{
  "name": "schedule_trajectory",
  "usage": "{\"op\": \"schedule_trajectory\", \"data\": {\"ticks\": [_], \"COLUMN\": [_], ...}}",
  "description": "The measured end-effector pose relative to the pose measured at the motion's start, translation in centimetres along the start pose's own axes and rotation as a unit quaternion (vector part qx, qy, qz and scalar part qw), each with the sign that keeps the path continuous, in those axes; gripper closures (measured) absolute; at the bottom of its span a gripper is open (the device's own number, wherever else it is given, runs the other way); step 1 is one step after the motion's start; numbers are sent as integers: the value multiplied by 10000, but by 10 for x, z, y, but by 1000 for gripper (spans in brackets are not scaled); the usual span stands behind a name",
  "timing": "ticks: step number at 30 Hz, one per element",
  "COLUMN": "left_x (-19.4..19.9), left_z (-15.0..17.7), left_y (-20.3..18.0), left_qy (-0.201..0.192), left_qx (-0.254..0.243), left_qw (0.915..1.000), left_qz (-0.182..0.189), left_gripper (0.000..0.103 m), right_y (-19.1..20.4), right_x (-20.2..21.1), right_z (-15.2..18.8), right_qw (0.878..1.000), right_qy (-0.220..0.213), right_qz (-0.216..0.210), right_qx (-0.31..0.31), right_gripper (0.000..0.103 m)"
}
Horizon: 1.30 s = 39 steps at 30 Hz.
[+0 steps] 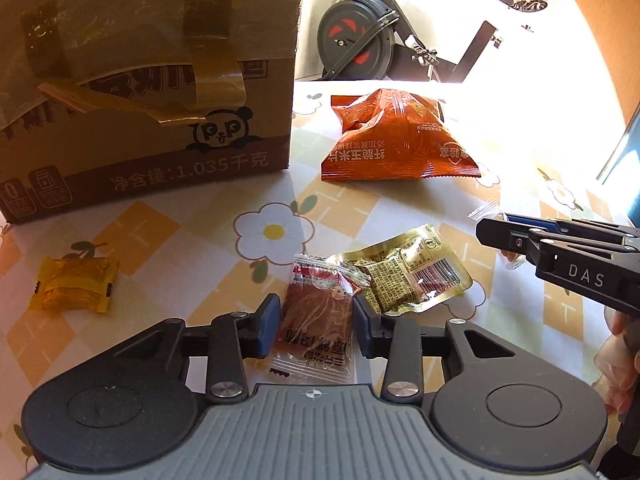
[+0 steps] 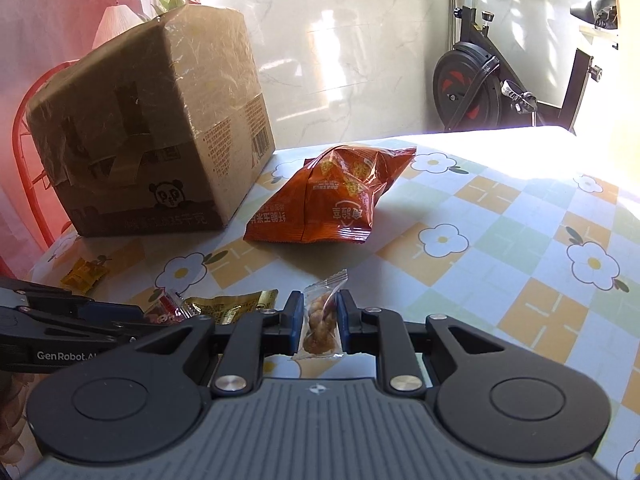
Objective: Organize snacks
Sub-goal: 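Grasp the clear-wrapped peanut candy with the right gripper while the left gripper grasps the red jerky packet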
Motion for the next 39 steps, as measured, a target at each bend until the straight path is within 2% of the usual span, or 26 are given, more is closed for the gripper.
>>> {"op": "schedule_trajectory", "data": {"ticks": [6,11,20,29,32,35,39], "left_x": [9,19,35,44,52,72,110], "left_z": [5,-2,-10,-20,-30,-53,-97], "left_y": [-8,-13,-25,-22,-17,-6,13], "left_qy": [20,31,-72,-271,-421,-767,-1372], "left_qx": [-102,-258,-316,-210,-166,-121,-109], "left_qw": [9995,9987,9984,9979,9973,9948,9866], "left_qz": [-309,-429,-461,-546,-582,-660,-871], "left_gripper": [62,62,62,62,62,62,62], "right_y": [-1,1,-9,-5,0,9,33], "right_x": [1,5,11,16,18,21,31], "right_z": [0,4,4,-5,-18,-45,-109], "right_qw": [10000,10000,9998,9998,9993,9979,9899], "right_qy": [-63,-36,-60,-209,-345,-574,-1205], "right_qz": [-11,4,161,67,13,-117,-488], "right_qx": [-14,41,-39,39,153,273,567], "right_gripper": [84,84,84,84,84,84,84]}}
Point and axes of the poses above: each gripper's, at about its wrist camera, not at the fingertips, and x roughly against the way its jaws point, y to its left, z to its underside, the point moved 10 cm from there along -x, roughly the way its jaws point, and after that the axes turned 1 degree about -x, right-handed, at the moved point
